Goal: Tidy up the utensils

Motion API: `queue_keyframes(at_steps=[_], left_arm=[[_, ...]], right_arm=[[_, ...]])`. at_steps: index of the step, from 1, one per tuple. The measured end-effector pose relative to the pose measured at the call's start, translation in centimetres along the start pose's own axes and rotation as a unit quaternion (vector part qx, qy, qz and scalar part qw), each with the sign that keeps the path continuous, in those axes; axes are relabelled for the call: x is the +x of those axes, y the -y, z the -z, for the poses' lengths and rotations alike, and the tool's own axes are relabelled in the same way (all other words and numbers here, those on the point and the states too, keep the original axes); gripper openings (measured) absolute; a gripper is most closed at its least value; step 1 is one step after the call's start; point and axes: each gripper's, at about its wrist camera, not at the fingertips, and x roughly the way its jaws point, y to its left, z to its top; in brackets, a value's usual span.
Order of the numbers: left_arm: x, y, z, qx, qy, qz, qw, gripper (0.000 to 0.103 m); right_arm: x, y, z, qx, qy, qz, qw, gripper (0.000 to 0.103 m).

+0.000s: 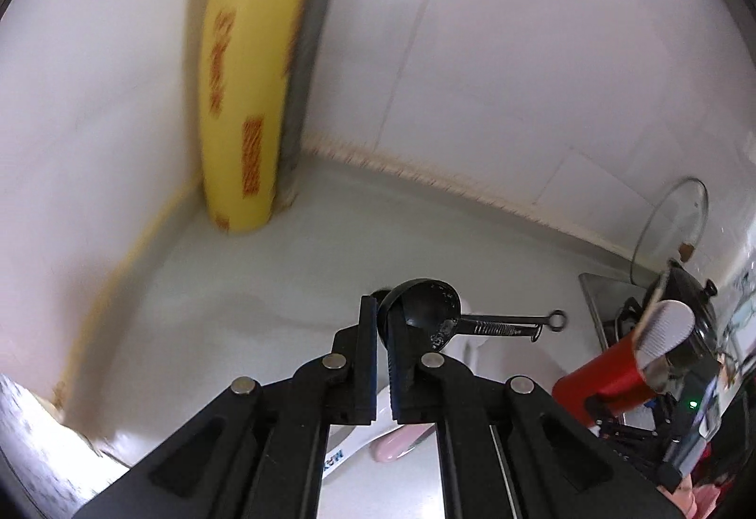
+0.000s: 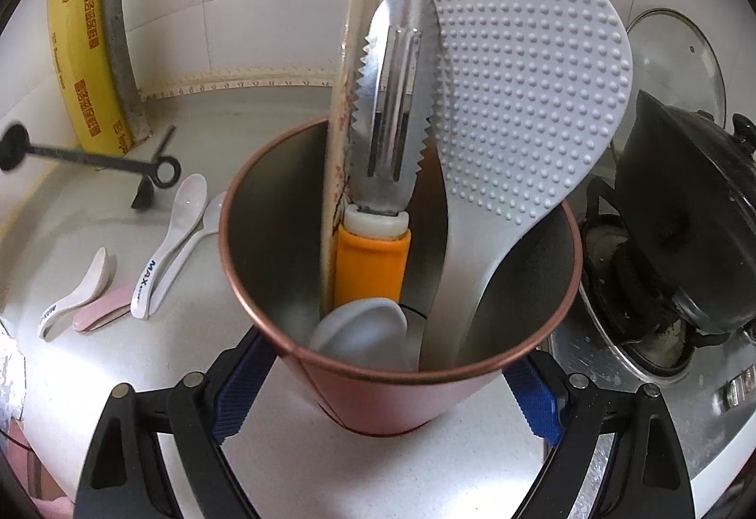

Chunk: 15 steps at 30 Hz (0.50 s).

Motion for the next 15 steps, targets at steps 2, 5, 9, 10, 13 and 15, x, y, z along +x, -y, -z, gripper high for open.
queue_keyframes(at_steps=[2, 5, 9, 10, 13, 15], left_arm=[[-0.8, 1.2, -0.5, 0.013, 0.009, 0.000, 0.9999, 0.003], [-2.3, 3.4, -1.5, 0.032, 0.026, 0.012, 0.9991, 0.003], [-3.3, 6.5, -2.2, 0.064, 0.040, 0.020, 0.9970, 0.003], [-3.5, 7.1, -2.3, 0.068, 0.042, 0.023, 0.9965, 0.003], [-4.0, 9.7, -2.6, 0.096, 0.048, 0.035, 0.9936, 0.003], [-4.2, 11.2, -2.6, 0.116, 0.049, 0.038, 0.9913, 0.003]], right_arm=[[0.1, 0.0, -0.2, 0.001, 0.001, -0.003, 1.000, 0.093], [0.1, 0.3, -0.3, 0.003, 0.004, -0.009, 1.000, 0.093], [-0.2, 1.0, -0.1, 0.007, 0.008, -0.016, 1.000, 0.093], [-0.3, 1.2, -0.1, 0.008, 0.009, -0.018, 1.000, 0.093], [-0.4, 1.5, -0.1, 0.009, 0.012, -0.022, 1.000, 0.093], [-0.7, 1.9, 0.1, 0.010, 0.013, -0.026, 1.000, 0.093]])
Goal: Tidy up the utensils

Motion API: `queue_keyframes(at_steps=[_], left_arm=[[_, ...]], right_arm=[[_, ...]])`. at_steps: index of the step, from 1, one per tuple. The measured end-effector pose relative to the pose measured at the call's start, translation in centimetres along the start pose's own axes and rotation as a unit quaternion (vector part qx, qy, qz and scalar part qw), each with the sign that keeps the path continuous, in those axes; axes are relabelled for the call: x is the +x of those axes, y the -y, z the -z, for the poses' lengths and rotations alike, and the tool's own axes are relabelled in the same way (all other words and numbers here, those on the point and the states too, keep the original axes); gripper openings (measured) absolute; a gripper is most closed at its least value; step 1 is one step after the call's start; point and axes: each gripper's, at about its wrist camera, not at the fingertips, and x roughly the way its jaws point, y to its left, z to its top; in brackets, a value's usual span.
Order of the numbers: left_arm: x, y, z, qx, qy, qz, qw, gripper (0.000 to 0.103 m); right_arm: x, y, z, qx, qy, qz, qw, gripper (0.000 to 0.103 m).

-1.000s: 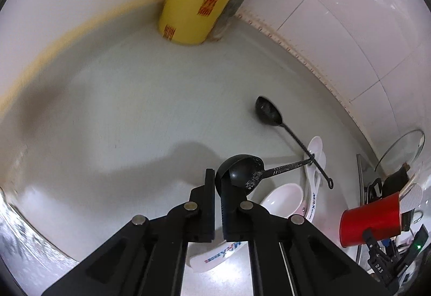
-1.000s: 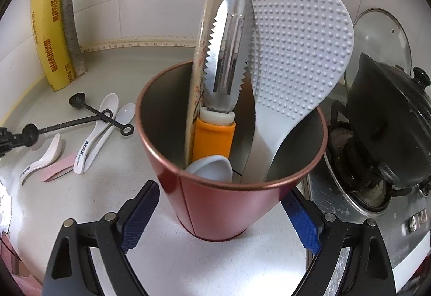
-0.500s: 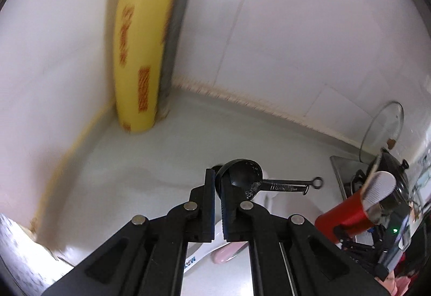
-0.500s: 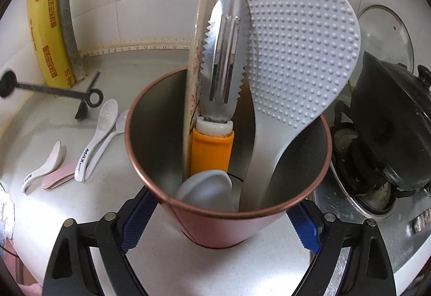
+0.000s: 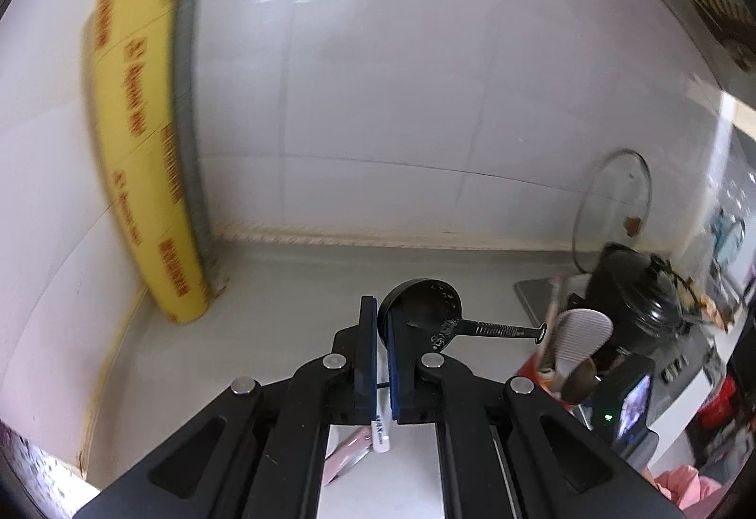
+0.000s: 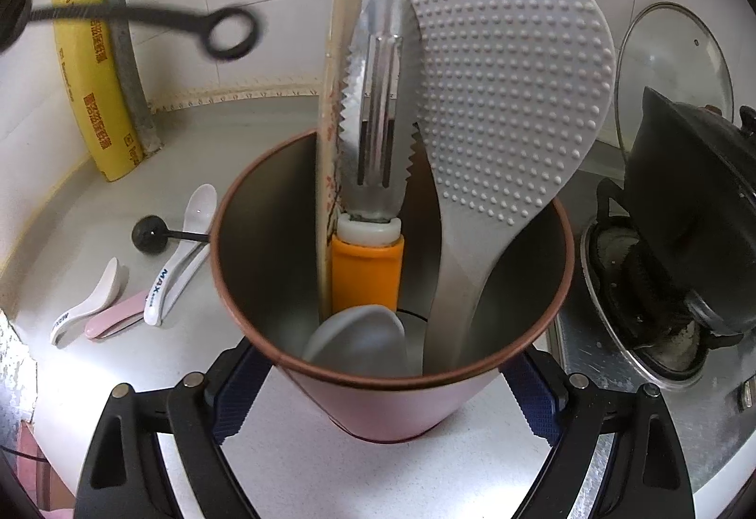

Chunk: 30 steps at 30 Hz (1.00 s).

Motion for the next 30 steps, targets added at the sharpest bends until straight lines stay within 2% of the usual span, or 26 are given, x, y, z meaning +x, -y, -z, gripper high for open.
queue_keyframes(at_steps=[6, 12, 21, 22, 24, 26, 30], left_arm=[[-0.1, 4.8, -0.1, 0.090, -0.004, -0.017, 0.9958, 0.003], [1.5, 8.7, 0.7, 0.155, -0.034, -0.029, 0.9868, 0.004], [3.8, 12.4, 2.1, 0.173, -0.079, -0.019, 0.9816, 0.007], [4.1, 12.6, 2.2, 0.171, -0.086, -0.015, 0.9815, 0.009], [4.5, 12.5, 2.5, 0.159, -0.099, -0.007, 0.9823, 0.022], [4.6, 12.2, 2.7, 0.146, -0.106, -0.006, 0.9836, 0.030], [4.5, 11.3, 3.1, 0.125, -0.107, -0.010, 0.9864, 0.033]], right_arm=[[-0.4, 0.7, 0.5, -0.012, 0.001, -0.002, 1.000, 0.093], [-0.6, 0.7, 1.0, -0.019, 0.003, -0.015, 1.000, 0.093], [-0.9, 2.1, 1.4, -0.019, 0.004, -0.040, 0.999, 0.093], [-0.9, 2.3, 1.5, -0.019, 0.003, -0.042, 0.999, 0.093], [-0.7, 2.6, 1.7, -0.019, 0.002, -0.047, 0.999, 0.093], [-0.7, 2.9, 1.8, -0.018, 0.001, -0.050, 0.999, 0.093], [-0.7, 3.3, 1.8, -0.019, 0.001, -0.052, 0.998, 0.093]])
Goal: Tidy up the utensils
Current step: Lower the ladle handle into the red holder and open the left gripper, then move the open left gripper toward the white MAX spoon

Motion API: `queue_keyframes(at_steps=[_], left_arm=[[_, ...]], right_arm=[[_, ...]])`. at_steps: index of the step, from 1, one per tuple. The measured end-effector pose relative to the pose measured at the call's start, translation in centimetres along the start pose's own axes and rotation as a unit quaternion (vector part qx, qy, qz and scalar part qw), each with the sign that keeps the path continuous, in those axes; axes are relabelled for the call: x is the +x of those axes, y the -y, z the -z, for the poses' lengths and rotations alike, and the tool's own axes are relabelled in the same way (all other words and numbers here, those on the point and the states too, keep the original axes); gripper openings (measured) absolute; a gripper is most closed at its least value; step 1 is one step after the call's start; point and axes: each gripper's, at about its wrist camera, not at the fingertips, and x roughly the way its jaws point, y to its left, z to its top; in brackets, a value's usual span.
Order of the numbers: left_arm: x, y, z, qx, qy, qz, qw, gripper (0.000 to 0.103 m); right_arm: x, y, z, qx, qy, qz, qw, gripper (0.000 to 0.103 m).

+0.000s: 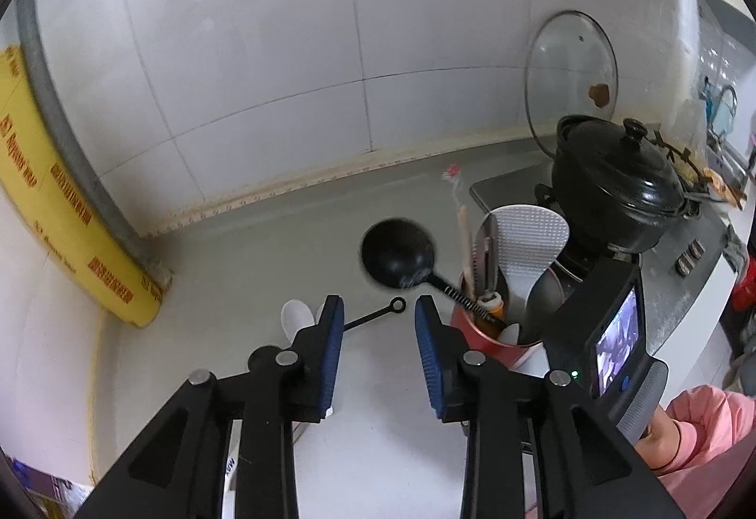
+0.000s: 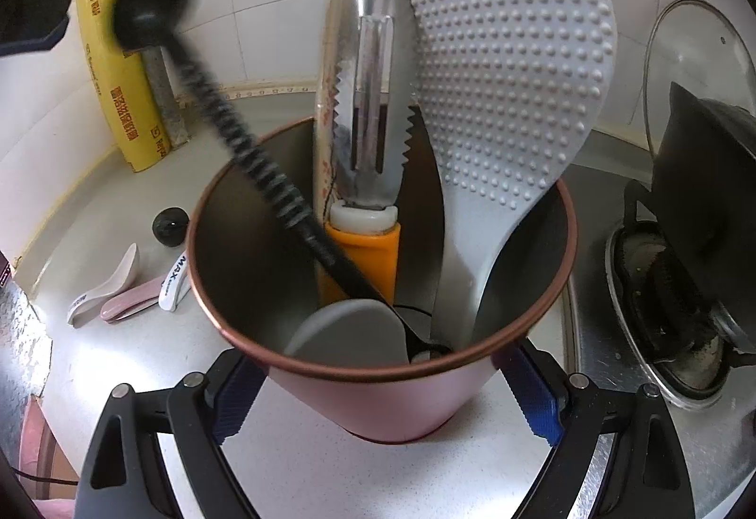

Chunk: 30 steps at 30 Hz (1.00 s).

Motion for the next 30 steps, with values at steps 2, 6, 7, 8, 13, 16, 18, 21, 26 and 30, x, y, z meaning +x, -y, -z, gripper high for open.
queue_keyframes(at_steps=[2, 6, 7, 8, 13, 16, 18, 21, 26, 30], left_arm=[[0.0, -0.8, 0.3, -0.019, -0.004, 0.002, 0.9998, 0.036], [0.0, -2.0, 0.8, -0.039, -0.004, -0.002, 0.9992, 0.038], [0.0, -2.2, 0.9, -0.042, -0.004, -0.002, 0.9991, 0.038], [0.0, -2.5, 1.1, -0.047, -0.004, -0.003, 0.9989, 0.039], [0.3, -4.4, 2.8, -0.075, -0.010, 0.002, 0.9971, 0.048], [0.8, -6.3, 4.3, -0.101, -0.019, 0.000, 0.9948, 0.048], [1.1, -7.7, 5.3, -0.121, -0.024, 0.001, 0.9924, 0.049], [1.4, -9.7, 6.7, -0.152, -0.029, 0.002, 0.9880, 0.049], [1.5, -12.5, 9.0, -0.192, -0.028, 0.007, 0.9809, 0.049], [1.7, -14.2, 10.8, -0.221, -0.028, 0.010, 0.9748, 0.049]], right_arm=[[-0.1, 0.2, 0.1, 0.001, 0.000, -0.001, 1.000, 0.093], [-0.3, 0.5, 0.3, 0.002, 0.000, -0.002, 1.000, 0.093], [-0.4, 0.4, 0.4, 0.003, 0.000, -0.004, 1.000, 0.093], [-0.5, 0.5, 0.4, 0.006, 0.000, -0.007, 1.000, 0.093], [-0.7, 1.0, -0.8, 0.018, 0.002, -0.014, 1.000, 0.093], [-0.7, 1.4, -0.9, 0.025, 0.002, -0.015, 1.000, 0.093], [-0.6, 1.6, -0.9, 0.030, -0.001, -0.014, 0.999, 0.093], [-0.6, 2.1, -0.9, 0.047, 0.002, -0.021, 0.999, 0.093], [-0.7, 2.7, -1.3, 0.064, -0.001, -0.017, 0.998, 0.093], [-0.9, 2.7, -1.4, 0.082, -0.003, -0.014, 0.997, 0.094]])
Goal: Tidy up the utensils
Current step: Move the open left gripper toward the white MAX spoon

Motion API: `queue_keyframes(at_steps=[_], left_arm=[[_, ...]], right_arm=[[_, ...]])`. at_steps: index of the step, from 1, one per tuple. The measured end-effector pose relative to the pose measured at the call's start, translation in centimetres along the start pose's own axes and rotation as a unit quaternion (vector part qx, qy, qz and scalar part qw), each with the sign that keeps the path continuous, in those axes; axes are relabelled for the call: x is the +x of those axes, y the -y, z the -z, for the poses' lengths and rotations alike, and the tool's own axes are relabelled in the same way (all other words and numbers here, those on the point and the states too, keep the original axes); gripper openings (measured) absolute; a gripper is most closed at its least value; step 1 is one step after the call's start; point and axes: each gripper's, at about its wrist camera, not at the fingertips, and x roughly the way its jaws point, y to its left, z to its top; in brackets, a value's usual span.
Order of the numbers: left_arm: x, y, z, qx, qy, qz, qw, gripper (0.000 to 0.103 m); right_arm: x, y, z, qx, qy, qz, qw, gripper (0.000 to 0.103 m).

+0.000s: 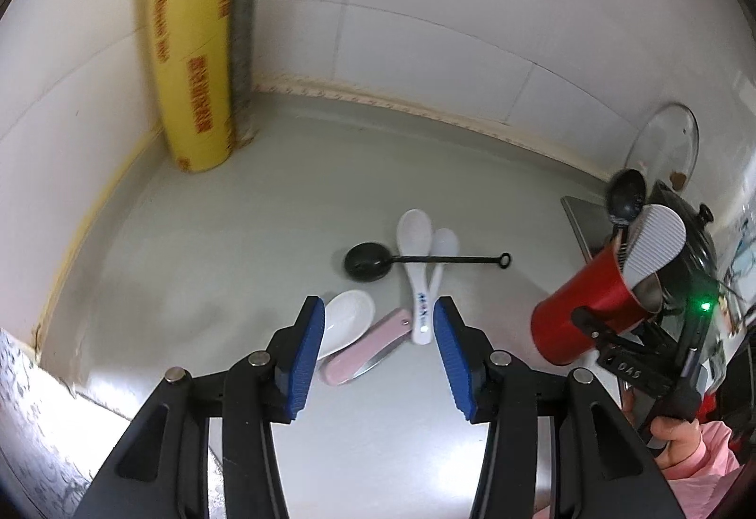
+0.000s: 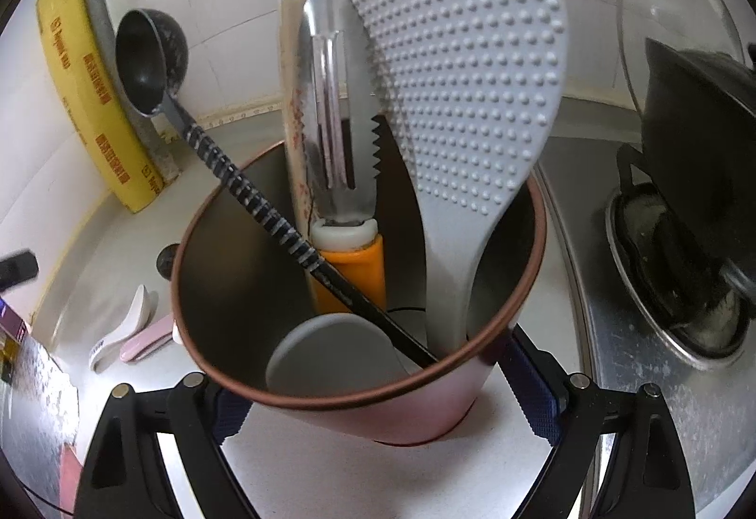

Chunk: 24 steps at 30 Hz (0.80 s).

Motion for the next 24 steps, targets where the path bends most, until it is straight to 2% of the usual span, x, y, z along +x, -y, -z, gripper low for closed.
queue_keyframes(at_steps=[10, 12, 18, 24], left_arm=[[1.0, -5.6, 3.0, -0.083, -0.020, -0.017, 0.9962, 0.049], [1.6, -6.7, 3.7, -0.098, -0.031, -0.027, 0.9943, 0.054], [3.1, -7.8, 5.1, -0.117, -0.055, -0.036, 0.9909, 0.057], [3.7, -7.3, 5.3, -0.113, -0.064, -0.032, 0.9911, 0.057]], right_arm=[[0.9, -1.1, -0.9, 0.007, -0.014, 0.004, 1.000, 0.094], [1.1, -1.1, -1.0, 0.006, -0.015, 0.004, 1.000, 0.094], [1.2, -1.3, -1.1, 0.003, -0.018, 0.004, 1.000, 0.094], [1.1, -1.6, -1.3, -0.001, -0.012, -0.002, 1.000, 0.094]])
